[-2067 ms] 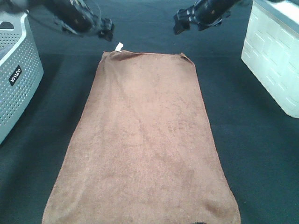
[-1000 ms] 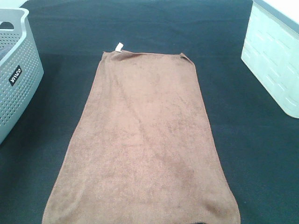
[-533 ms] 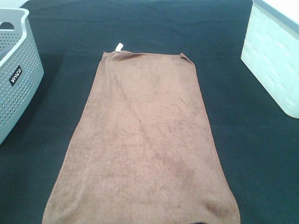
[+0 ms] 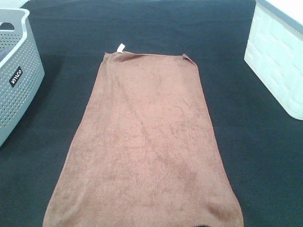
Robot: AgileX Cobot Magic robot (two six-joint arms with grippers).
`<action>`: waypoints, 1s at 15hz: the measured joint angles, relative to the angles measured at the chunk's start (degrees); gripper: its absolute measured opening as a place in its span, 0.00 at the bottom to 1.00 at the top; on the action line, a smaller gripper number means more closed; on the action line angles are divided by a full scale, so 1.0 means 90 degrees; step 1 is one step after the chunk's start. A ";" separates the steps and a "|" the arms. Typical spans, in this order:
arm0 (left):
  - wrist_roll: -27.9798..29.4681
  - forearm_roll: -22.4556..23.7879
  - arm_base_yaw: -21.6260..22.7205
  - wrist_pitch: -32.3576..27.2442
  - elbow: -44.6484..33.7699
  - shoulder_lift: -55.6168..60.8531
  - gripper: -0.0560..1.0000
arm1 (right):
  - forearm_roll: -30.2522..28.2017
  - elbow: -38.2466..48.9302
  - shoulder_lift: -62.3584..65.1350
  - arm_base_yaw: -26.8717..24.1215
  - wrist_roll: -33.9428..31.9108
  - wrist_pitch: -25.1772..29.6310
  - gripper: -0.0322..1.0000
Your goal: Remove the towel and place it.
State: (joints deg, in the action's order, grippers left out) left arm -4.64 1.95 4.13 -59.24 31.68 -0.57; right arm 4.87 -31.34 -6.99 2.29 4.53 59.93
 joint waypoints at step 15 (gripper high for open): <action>0.0573 0.0102 0.0000 -0.0102 -0.0363 0.0095 0.84 | -0.0045 0.0280 0.0738 0.0000 0.0242 0.0013 0.75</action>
State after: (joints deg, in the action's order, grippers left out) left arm 0.52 2.86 4.13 -60.16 28.42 0.29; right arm 4.47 -28.82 -0.34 2.29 6.70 60.05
